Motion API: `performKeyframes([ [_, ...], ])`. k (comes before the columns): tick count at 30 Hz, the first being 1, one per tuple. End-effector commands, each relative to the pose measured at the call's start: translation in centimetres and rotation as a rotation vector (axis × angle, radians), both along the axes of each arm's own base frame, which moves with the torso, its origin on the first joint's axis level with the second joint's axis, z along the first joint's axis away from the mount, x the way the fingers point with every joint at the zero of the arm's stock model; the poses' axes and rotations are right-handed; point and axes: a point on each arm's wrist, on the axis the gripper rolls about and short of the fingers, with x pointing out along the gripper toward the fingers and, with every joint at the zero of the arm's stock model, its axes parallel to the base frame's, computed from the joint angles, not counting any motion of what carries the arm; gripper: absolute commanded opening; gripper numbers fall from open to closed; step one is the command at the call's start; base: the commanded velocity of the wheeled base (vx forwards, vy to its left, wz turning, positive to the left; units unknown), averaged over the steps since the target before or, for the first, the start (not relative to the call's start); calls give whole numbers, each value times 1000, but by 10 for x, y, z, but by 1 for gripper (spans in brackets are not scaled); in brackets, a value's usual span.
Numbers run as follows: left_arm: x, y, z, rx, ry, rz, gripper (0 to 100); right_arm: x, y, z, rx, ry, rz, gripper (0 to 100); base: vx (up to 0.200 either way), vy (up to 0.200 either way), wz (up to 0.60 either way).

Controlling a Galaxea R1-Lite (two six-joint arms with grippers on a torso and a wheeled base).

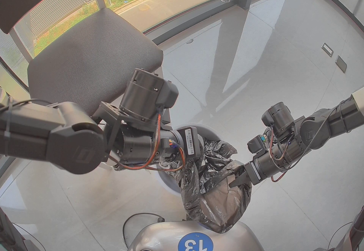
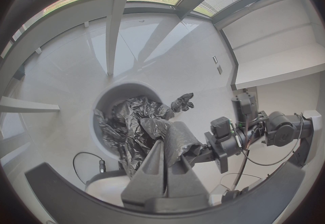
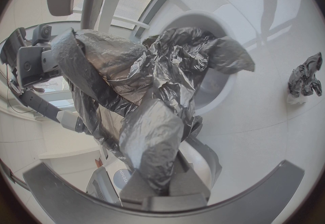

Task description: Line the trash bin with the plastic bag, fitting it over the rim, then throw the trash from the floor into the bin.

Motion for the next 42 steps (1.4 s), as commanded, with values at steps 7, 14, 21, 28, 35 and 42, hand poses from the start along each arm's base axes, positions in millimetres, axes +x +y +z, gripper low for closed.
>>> performKeyframes([
  [7,38,19,-14,49,-19,83,0,28,0,-13,30,-62,-46,0,0,0,0],
  [14,33,41,1,50,-56,117,0,51,26,-4,77,-90,-62,0,0,0,0],
  [21,27,50,-10,115,-63,94,0,80,10,3,96,-145,-134,0,0,0,0],
  [28,35,60,-8,104,-80,131,0,90,-17,12,98,-179,-199,0,0,0,0],
  [35,38,58,-15,118,-64,130,0,92,-24,12,96,-183,-213,0,0,0,0],
  [42,67,75,-11,143,-122,178,0,97,-28,6,92,-177,-227,0,0,0,0],
])
